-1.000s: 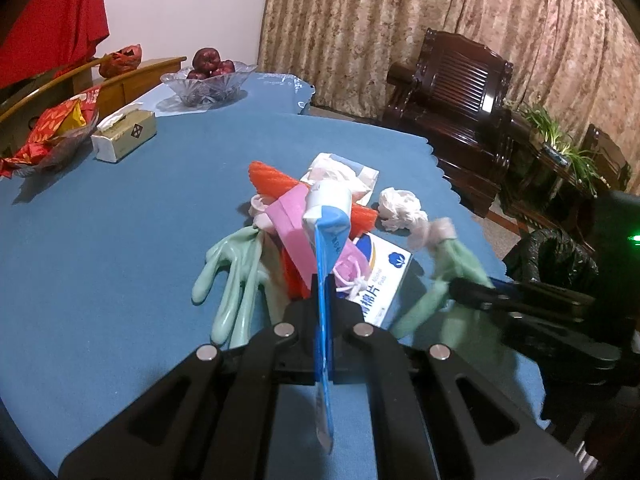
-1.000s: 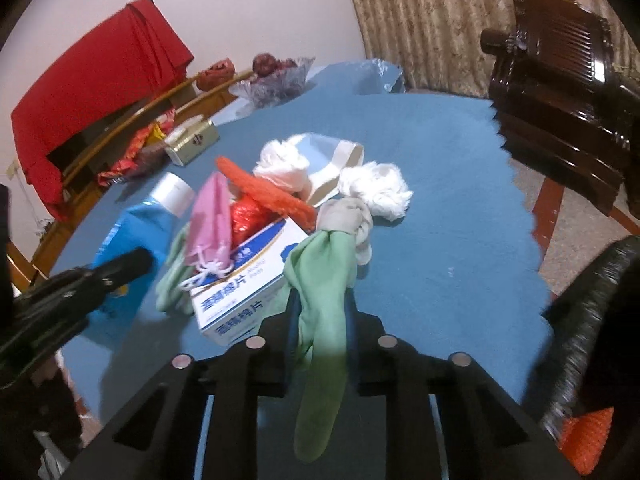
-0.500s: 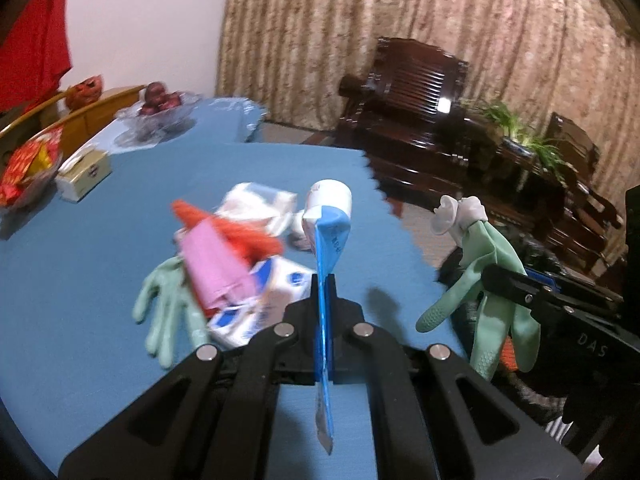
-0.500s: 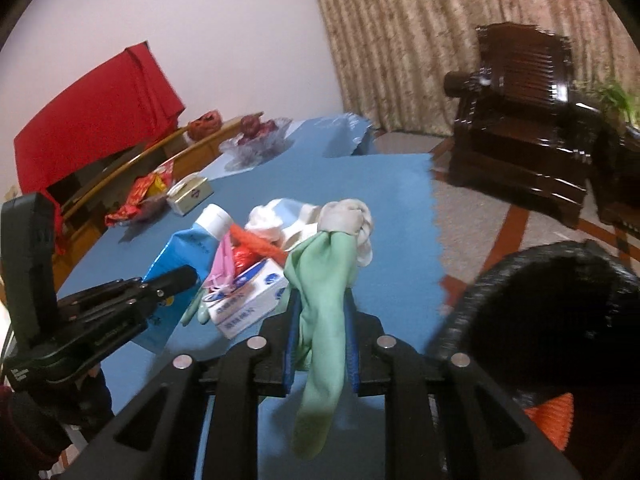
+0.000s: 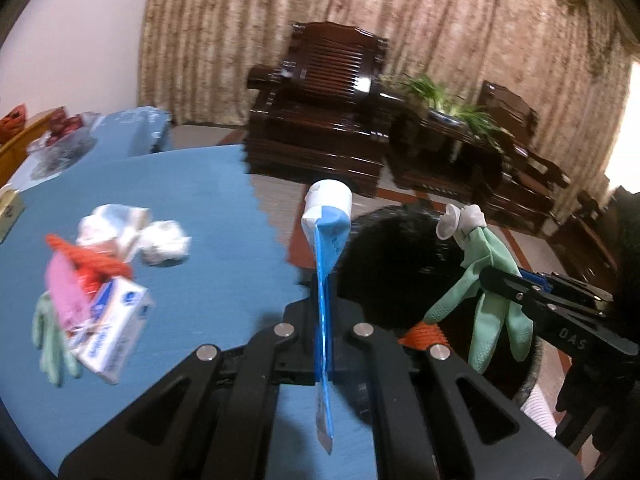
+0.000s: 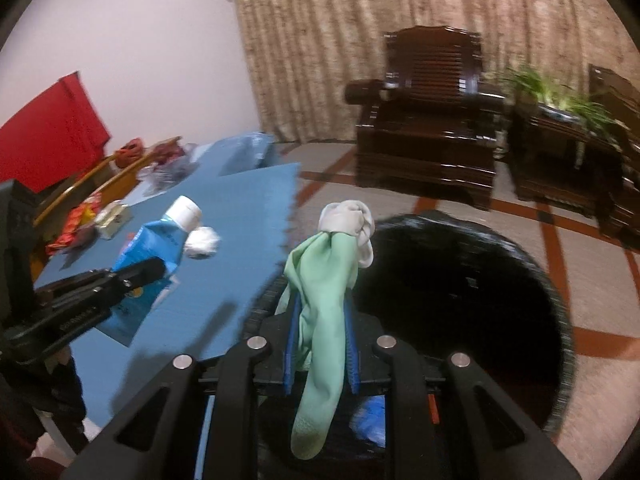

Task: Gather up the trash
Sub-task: 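Move both tools over the bin and release the tube and glove, then grasp the pink face mask with the left gripper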

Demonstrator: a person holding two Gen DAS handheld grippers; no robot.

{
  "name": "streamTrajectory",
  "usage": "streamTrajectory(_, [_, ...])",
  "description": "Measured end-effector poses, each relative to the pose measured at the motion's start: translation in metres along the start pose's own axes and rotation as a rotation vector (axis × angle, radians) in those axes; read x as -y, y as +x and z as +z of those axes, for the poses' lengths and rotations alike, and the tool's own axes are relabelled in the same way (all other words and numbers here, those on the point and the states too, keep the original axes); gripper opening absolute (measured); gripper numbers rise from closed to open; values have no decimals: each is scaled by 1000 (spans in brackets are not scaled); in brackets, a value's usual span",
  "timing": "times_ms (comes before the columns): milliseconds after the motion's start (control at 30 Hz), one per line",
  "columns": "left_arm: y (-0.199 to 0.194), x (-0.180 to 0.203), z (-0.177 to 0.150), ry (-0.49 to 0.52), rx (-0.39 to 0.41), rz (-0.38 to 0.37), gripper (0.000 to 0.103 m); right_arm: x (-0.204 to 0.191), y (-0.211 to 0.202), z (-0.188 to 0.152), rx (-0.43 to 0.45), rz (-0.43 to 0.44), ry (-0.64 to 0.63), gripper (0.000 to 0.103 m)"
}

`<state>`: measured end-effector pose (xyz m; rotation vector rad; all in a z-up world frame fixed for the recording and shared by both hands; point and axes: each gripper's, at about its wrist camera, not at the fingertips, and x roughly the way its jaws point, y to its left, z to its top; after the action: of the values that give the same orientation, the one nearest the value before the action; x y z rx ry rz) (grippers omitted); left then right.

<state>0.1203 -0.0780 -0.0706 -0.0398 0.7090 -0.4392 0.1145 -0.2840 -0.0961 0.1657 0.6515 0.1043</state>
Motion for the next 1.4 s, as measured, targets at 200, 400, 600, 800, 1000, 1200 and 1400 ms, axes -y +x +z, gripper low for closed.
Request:
streamTrajectory(200, [36, 39, 6, 34, -34, -80, 1, 34, 4, -7, -22, -73, 31, 20])
streamTrajectory(400, [65, 69, 6, 69, -61, -132, 1, 53, 10, -15, -48, -109, 55, 25])
streamTrajectory(600, [79, 79, 6, 81, -83, -172, 27, 71, 13, -24, -66, -149, 78, 45])
streamTrajectory(800, [69, 73, 9, 78, -48, -157, 53, 80, 4, -23, -32, -180, 103, 76])
streamTrajectory(1000, [35, 48, 12, 87, 21, -64, 82, 67, -9, -13, 25, -156, 119, 98])
streamTrajectory(1200, [2, 3, 13, 59, 59, 50, 89, 36, -6, -2, 46, -113, 80, 98])
streamTrajectory(1400, [-36, -56, -1, 16, 85, 221, 89, -14, 10, 9, 59, -43, 14, 98])
